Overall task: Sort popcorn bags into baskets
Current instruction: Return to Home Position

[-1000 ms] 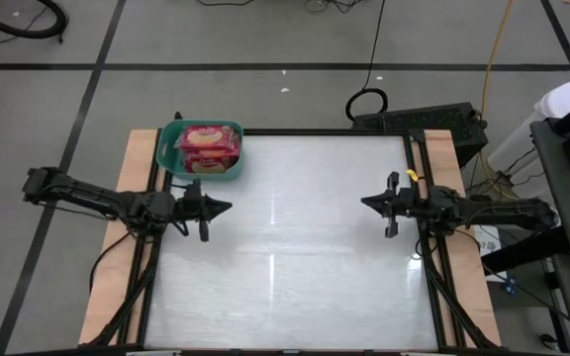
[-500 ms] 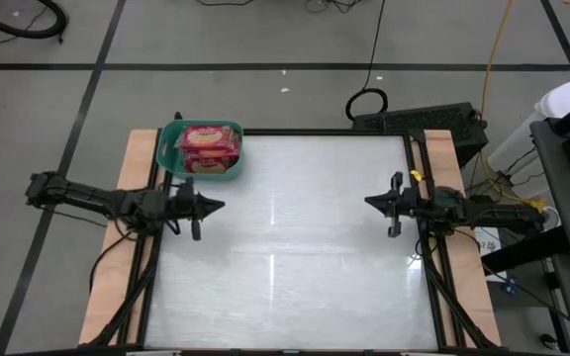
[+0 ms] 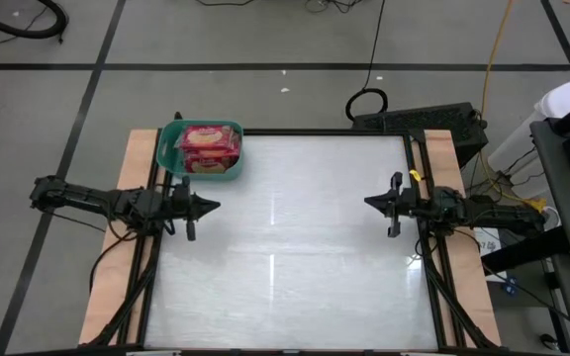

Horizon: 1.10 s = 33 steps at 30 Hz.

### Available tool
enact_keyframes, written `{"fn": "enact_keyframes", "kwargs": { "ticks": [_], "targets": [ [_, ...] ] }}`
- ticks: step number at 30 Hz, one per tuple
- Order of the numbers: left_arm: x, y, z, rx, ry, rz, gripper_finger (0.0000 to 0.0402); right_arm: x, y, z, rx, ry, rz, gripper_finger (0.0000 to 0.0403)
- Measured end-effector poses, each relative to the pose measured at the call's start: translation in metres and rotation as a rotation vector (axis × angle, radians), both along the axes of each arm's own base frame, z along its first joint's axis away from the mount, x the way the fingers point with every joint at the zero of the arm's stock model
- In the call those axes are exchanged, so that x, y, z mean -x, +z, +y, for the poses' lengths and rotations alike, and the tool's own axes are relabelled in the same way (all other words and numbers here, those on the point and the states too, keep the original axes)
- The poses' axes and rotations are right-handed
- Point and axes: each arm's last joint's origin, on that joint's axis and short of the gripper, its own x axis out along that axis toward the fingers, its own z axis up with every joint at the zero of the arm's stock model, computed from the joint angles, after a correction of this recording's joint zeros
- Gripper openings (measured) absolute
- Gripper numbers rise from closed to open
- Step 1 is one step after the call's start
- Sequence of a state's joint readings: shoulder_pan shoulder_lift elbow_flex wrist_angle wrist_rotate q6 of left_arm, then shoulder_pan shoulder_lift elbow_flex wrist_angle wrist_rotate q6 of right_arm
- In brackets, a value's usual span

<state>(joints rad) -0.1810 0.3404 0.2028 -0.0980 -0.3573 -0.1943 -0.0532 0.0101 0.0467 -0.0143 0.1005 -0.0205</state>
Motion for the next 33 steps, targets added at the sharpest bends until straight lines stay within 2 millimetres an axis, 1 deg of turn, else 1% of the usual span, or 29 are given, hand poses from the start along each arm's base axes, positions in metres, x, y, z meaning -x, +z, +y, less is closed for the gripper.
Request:
{"fn": "enact_keyframes", "kwargs": {
  "ticks": [4, 9, 12, 18, 25, 29, 33],
  "targets": [
    [0.003, -0.013, 0.000, -0.003, -0.002, 0.004, 0.0001, 0.000, 0.004, 0.000, 0.020, -0.004, -0.034, 0.0000],
    [0.003, -0.024, -0.001, 0.002, -0.060, -0.100, 0.0001, 0.001, 0.012, 0.000, 0.025, -0.009, -0.123, 0.0000],
    [0.004, -0.033, -0.002, -0.019, -0.087, -0.152, 0.0001, 0.001, 0.014, 0.000, 0.026, -0.009, -0.140, 0.0000],
    [0.005, -0.029, -0.002, -0.121, -0.112, -0.186, 0.0001, 0.001, 0.015, 0.000, 0.026, -0.008, -0.150, 0.0000],
    [0.013, -0.015, 0.000, -0.208, -0.108, -0.329, 0.0001, 0.001, 0.015, 0.000, 0.026, -0.005, -0.154, 0.0000],
    [0.019, -0.013, 0.001, -0.231, -0.104, -0.360, 0.0001, 0.001, 0.015, 0.000, 0.026, -0.004, -0.155, 0.0000],
    [0.019, -0.014, 0.001, -0.244, -0.116, -0.350, 0.0001, 0.001, 0.015, 0.000, 0.026, -0.004, -0.156, 0.0000]
  ]
}}
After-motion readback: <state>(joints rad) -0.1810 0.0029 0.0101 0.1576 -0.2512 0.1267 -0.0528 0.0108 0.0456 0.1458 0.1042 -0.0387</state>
